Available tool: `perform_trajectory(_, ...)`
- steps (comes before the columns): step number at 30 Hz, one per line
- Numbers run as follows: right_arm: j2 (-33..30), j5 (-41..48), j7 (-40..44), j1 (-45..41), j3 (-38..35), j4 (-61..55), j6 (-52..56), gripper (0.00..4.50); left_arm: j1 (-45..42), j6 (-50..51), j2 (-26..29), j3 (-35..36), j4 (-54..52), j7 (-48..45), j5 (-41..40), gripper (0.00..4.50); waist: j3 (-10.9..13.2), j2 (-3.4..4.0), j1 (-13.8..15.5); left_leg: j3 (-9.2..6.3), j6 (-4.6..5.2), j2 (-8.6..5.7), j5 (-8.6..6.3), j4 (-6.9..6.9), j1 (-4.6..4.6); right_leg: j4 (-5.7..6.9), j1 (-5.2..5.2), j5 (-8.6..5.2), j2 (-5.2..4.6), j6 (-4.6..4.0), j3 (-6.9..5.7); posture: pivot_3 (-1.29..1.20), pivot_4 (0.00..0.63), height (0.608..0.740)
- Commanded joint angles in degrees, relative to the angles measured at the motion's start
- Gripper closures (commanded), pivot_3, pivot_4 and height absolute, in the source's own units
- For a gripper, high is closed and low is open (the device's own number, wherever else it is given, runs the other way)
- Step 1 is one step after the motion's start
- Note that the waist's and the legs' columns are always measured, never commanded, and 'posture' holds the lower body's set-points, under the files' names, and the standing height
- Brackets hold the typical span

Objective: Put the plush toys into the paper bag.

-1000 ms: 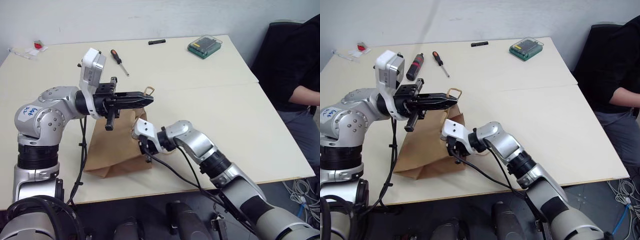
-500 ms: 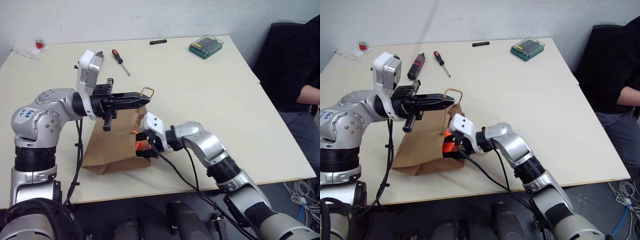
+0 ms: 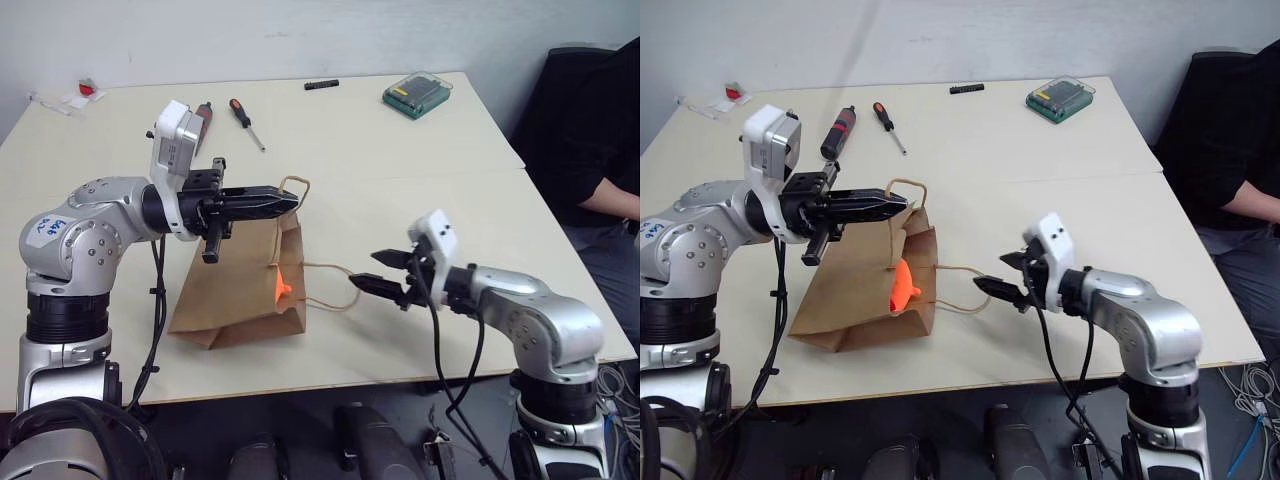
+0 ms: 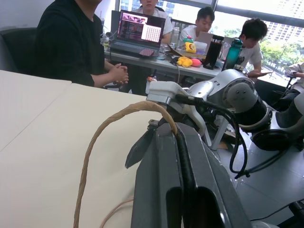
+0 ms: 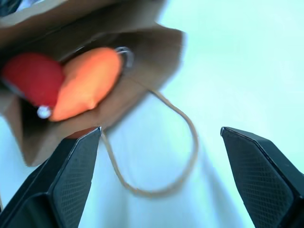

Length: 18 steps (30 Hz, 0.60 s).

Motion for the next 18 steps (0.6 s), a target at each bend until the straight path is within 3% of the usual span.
perform_trajectory(1,3.4,4.0,-4.1,1.3,-3.6,-3.4,6.5,0.40,-0.3,-0.4,0.6,0.9,-1.3,-0.6,-0.7,4.50,0.0,0.00,0.0,0.00,0.00,0.00,0.00,0.01,0.00,0.00,0.00,0.00,0.00,0.00,0.00,0.00,0.150,0.740)
perform_trajectory(10,13.4,3.6,-11.4,-0.1,0.3,8.5,3.0,0.40,-1.0,-0.2,0.5,0.7,-1.6,-0.4,-0.6,4.50,0.0,-0.01,-0.2,0.06,0.00,-0.03,0.00,0.00,0.02,-0.01,0.00,0.00,0.02,0.00,0.03,0.00,0.150,0.740)
perform_trajectory(13,14.1,3.3,-12.3,-0.5,2.0,11.3,0.5,0.99,-0.8,0.0,0.8,1.0,-2.2,-0.2,-0.9,4.50,0.0,-0.01,-0.2,0.06,0.00,-0.02,0.00,-0.01,0.04,-0.01,0.00,0.00,0.02,0.00,0.03,0.00,0.150,0.740)
perform_trajectory(18,14.3,5.7,-12.7,-0.6,1.7,11.6,-1.2,2.73,0.0,0.4,1.3,1.7,-3.0,0.2,-1.2,4.50,0.0,-0.01,-0.2,0.06,0.00,-0.02,0.00,-0.04,0.04,-0.04,0.00,0.00,0.02,0.00,0.03,0.00,0.150,0.740)
